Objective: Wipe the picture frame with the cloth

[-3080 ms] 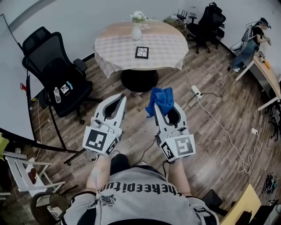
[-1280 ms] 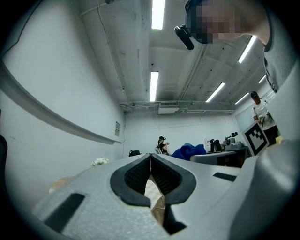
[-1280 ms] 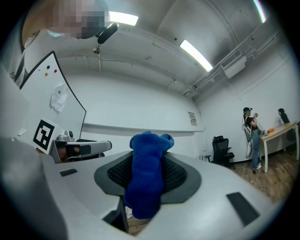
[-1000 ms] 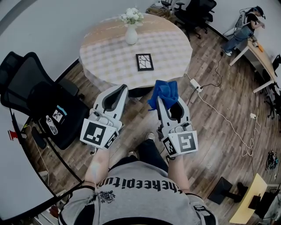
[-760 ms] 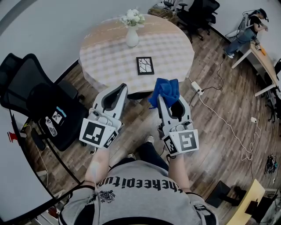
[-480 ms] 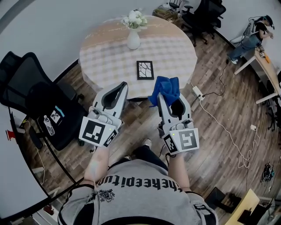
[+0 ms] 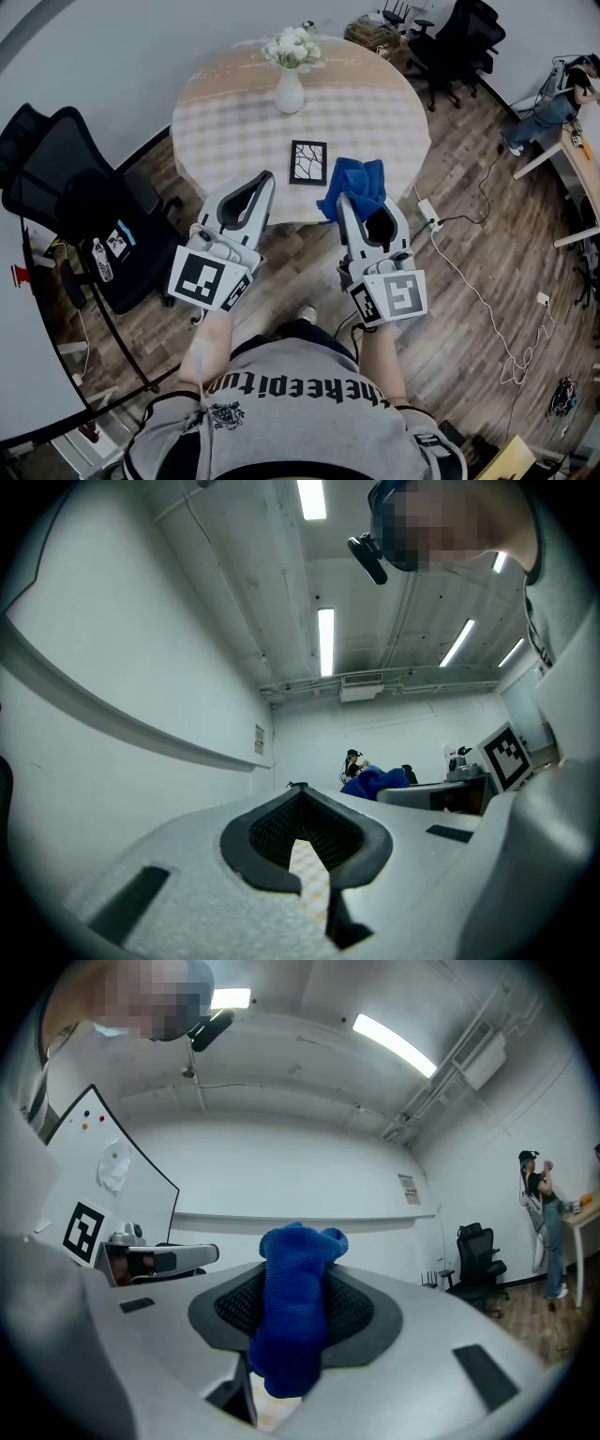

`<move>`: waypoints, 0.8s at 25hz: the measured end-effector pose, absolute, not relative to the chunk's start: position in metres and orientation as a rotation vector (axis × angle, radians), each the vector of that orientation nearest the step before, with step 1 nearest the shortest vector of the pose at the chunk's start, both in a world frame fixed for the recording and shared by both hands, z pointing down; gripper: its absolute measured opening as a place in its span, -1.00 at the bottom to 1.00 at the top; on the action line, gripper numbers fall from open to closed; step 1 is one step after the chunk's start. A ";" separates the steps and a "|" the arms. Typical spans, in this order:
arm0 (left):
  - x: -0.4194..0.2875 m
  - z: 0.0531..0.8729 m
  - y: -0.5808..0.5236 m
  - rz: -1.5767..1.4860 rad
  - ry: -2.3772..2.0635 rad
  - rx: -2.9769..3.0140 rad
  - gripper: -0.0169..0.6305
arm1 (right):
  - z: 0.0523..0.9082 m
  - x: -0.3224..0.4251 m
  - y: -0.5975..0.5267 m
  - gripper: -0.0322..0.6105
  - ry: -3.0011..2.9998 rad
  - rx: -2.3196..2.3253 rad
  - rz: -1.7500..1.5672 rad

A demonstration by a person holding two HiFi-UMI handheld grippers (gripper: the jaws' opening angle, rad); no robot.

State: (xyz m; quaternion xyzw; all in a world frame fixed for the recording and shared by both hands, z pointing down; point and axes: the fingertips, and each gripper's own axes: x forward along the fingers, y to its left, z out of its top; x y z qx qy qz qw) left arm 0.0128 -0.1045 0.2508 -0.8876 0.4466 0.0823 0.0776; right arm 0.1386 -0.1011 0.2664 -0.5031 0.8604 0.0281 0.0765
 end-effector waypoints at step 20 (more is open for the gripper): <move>0.021 0.267 -0.161 0.220 1.429 -2.650 -0.90 | 0.288 0.149 -0.166 -0.43 2.624 -1.450 -0.007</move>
